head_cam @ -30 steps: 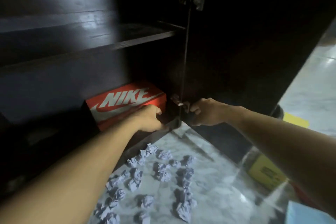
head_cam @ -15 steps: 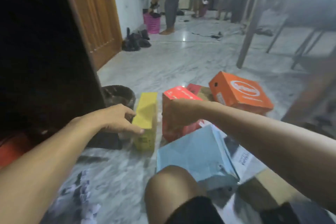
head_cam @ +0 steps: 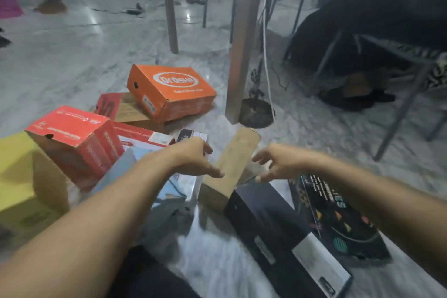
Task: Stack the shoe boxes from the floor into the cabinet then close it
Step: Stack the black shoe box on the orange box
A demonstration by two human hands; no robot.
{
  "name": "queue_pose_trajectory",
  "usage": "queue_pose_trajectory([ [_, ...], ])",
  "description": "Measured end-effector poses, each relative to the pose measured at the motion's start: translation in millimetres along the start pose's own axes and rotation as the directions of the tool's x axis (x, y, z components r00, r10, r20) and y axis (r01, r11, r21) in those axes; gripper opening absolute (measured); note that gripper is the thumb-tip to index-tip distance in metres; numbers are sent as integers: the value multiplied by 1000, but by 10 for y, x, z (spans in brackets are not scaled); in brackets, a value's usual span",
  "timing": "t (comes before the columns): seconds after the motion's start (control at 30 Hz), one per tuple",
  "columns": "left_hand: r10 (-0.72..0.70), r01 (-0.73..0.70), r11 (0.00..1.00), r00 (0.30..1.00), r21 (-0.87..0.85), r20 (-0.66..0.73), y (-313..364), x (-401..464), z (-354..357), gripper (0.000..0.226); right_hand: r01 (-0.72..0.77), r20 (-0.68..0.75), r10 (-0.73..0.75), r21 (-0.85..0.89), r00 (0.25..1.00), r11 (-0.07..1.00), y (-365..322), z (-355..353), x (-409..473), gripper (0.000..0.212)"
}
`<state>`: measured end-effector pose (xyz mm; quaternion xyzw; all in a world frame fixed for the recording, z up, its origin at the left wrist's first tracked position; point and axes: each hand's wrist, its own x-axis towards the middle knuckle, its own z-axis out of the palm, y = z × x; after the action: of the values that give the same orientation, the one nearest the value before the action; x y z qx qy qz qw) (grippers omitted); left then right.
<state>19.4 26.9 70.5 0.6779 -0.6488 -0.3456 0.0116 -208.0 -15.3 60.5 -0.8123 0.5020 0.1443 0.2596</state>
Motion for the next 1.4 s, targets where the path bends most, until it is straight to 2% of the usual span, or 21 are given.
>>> queue_pose_trajectory([
  [0.1, 40, -40, 999, 998, -15, 55, 344, 264, 371, 82, -145, 40, 142, 91, 989, 985, 509, 250, -227, 74],
  [0.2, 54, -51, 998, 997, -45, 50, 518, 493, 723, 78, -243, 31, 241, 151, 970, 958, 880, 516, -438, 82],
  [0.3, 51, -51, 999, 999, -7, -13, 544, 669, 1001, 76, -321, 46, 319, 193, 947, 927, 1055, 861, -670, 88],
  [0.4, -1, 2, 999, 1000, -32, 28, 513, 735, 1193, 59, -357, 86, 347, 192, 934, 914, 1091, 1255, -838, 91],
  [0.53, -52, 57, 996, 996, -62, 79, 438, 777, 1335, 34, -420, 149, 401, 140, 904, 896, 1045, 1696, -945, 137],
  [0.67, -82, 103, 990, 977, -100, 195, 402, 834, 1370, 44, -455, 104, 446, 95, 889, 885, 985, 1938, -1002, 150],
  [0.77, -127, 160, 980, 959, -116, 252, 368, 825, 1369, 58, -471, 65, 467, 123, 882, 873, 971, 2007, -1006, 140],
  [0.83, -145, 183, 973, 959, -144, 242, 405, 757, 1320, 56, -462, 35, 463, 166, 886, 871, 1022, 2003, -1000, 132],
  [0.97, -130, 150, 953, 987, -263, 92, 463, 755, 1224, 48, -419, 59, 423, 323, 904, 849, 1270, 1797, -1032, 122],
  [1.07, -122, 122, 892, 992, -435, 28, 492, 751, 1136, 38, -352, 80, 363, 500, 929, 792, 1453, 1455, -1107, 104],
  [1.2, -119, 119, 766, 992, -632, 42, 483, 769, 1075, 32, -265, 86, 287, 693, 954, 670, 1681, 1017, -1198, 83],
  [1.3, -31, 106, 710, 992, -696, 120, 449, 801, 1060, 44, -267, 34, 363, 741, 931, 616, 1875, 849, -1204, 79],
  [1.4, 14, 90, 701, 990, -708, 140, 431, 801, 1080, 56, -244, -32, 525, 860, 851, 449, 2066, 866, -1171, 58],
])
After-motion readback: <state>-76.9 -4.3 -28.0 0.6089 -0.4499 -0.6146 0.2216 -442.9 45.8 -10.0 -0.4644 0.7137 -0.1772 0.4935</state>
